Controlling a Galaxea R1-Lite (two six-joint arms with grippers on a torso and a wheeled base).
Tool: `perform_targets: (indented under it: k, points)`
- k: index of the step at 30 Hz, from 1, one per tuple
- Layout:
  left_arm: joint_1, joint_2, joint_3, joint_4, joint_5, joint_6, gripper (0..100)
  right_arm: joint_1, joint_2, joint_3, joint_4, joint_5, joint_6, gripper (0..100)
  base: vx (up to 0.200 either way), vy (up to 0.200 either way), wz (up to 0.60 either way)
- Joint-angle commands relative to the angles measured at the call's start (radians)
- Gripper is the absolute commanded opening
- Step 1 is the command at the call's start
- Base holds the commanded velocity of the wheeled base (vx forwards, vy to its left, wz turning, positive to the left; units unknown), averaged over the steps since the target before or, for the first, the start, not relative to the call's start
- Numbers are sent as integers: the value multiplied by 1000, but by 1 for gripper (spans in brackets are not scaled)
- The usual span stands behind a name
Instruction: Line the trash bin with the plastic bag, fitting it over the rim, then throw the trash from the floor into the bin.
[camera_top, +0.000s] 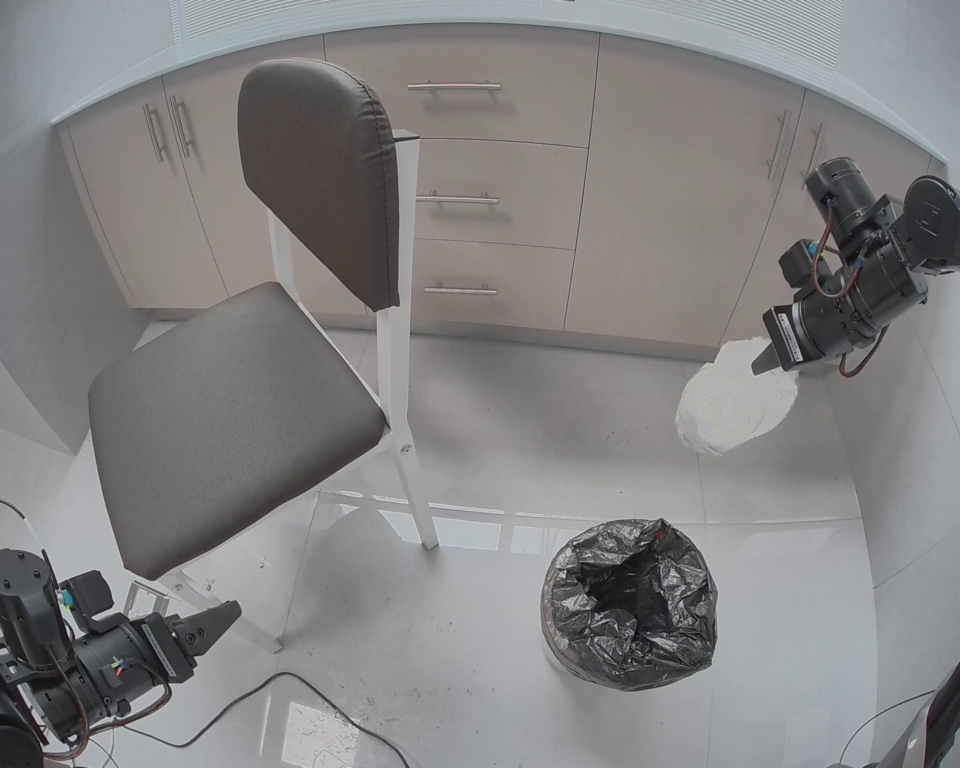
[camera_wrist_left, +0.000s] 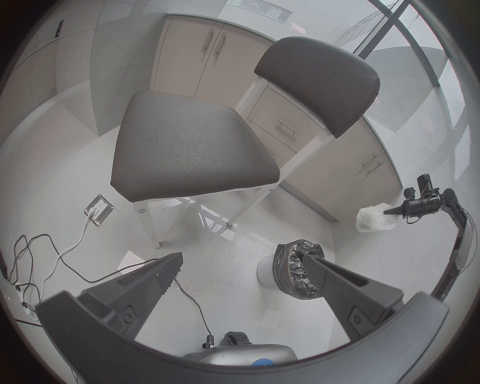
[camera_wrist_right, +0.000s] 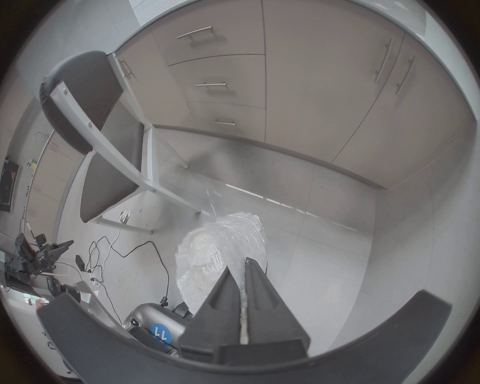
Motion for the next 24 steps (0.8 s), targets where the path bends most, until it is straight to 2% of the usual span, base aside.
perform_targets:
  k: [1,7,13,24]
  points:
    - [-12,1,2,0,0,0,100,19,1,60,-22,3,4,0,0,0,0]
    - [-10,3,2,0,0,0,100,45,-1,195,-149,3,8,0,0,0,0]
    - [-10,3,2,0,0,-2,100,71,7,340,-252,43,11,0,0,0,0]
    - [-10,3,2,-2,0,-2,100,90,10,590,-468,46,27,0,0,0,0]
